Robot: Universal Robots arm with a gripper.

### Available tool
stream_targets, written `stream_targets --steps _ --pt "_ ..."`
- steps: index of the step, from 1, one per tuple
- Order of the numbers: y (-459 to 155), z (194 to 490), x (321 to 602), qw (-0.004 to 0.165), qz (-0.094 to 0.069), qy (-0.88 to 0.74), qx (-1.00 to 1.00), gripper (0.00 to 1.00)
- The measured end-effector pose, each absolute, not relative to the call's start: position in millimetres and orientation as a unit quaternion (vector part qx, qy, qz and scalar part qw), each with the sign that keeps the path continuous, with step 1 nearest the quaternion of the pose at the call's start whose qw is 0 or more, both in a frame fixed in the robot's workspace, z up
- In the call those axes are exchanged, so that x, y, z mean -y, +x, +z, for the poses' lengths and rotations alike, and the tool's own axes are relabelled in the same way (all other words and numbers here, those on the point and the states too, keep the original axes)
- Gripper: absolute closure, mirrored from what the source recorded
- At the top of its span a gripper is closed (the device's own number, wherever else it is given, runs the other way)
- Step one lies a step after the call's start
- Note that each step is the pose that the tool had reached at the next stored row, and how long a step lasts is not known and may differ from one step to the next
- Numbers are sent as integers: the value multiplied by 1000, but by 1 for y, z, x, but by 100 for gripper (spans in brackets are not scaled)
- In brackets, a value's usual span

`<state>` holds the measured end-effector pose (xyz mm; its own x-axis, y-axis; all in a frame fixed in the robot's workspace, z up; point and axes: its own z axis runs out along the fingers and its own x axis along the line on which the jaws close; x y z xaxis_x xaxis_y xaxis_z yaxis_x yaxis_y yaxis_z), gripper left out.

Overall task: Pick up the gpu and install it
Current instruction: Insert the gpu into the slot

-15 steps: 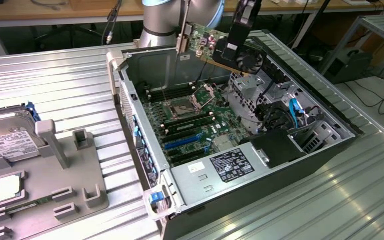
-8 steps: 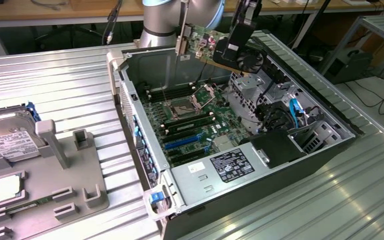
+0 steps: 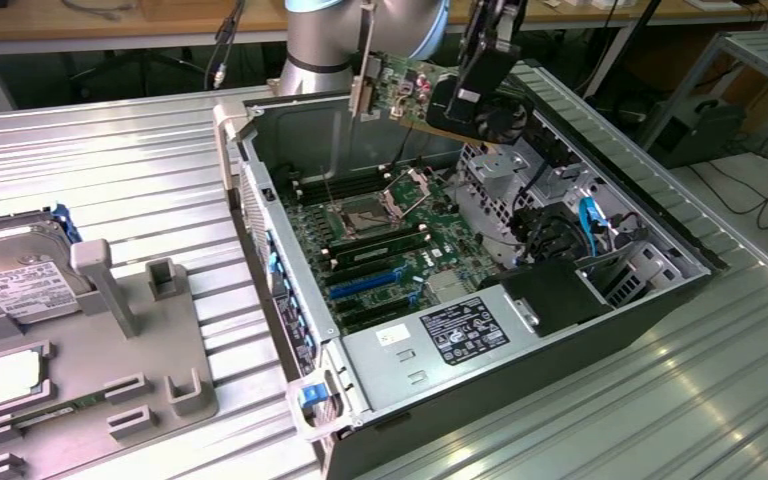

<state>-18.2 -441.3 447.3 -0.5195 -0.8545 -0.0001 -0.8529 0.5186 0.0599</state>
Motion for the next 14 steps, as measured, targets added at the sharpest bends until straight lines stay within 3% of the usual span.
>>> stream_targets --steps 14 --pt "-18 447 441 15 -25 542 840 72"
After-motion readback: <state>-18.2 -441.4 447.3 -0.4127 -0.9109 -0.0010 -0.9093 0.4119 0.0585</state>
